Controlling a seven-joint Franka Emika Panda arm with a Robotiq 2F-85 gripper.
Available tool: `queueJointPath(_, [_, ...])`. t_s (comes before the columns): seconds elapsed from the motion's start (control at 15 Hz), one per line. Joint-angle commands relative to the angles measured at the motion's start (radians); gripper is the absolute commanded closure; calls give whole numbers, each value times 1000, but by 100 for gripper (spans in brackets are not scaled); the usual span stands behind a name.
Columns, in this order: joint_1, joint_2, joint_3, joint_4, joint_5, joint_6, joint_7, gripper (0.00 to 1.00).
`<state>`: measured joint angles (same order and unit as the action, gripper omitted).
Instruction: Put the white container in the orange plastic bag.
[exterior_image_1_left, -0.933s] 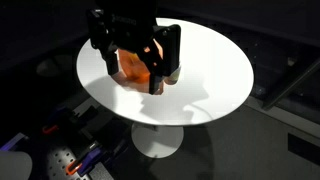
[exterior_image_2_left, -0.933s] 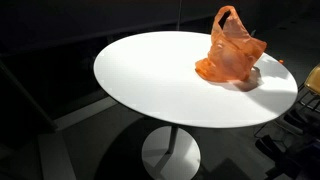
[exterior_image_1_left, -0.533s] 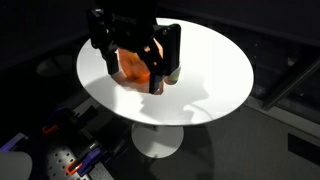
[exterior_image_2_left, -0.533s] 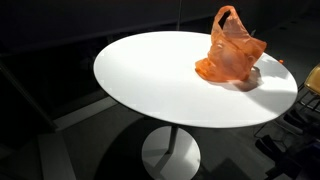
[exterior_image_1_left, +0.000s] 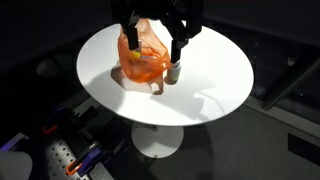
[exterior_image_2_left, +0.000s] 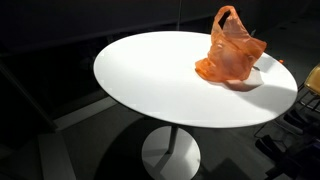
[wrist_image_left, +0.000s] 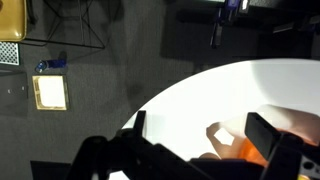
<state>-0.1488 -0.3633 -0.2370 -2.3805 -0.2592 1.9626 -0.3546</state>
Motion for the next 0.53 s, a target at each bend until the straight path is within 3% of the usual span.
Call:
queueJointPath(0.0, [3, 117, 29, 120, 28, 6, 104, 0])
queueJointPath(0.47, [3, 291, 61, 263, 156, 44, 304, 0])
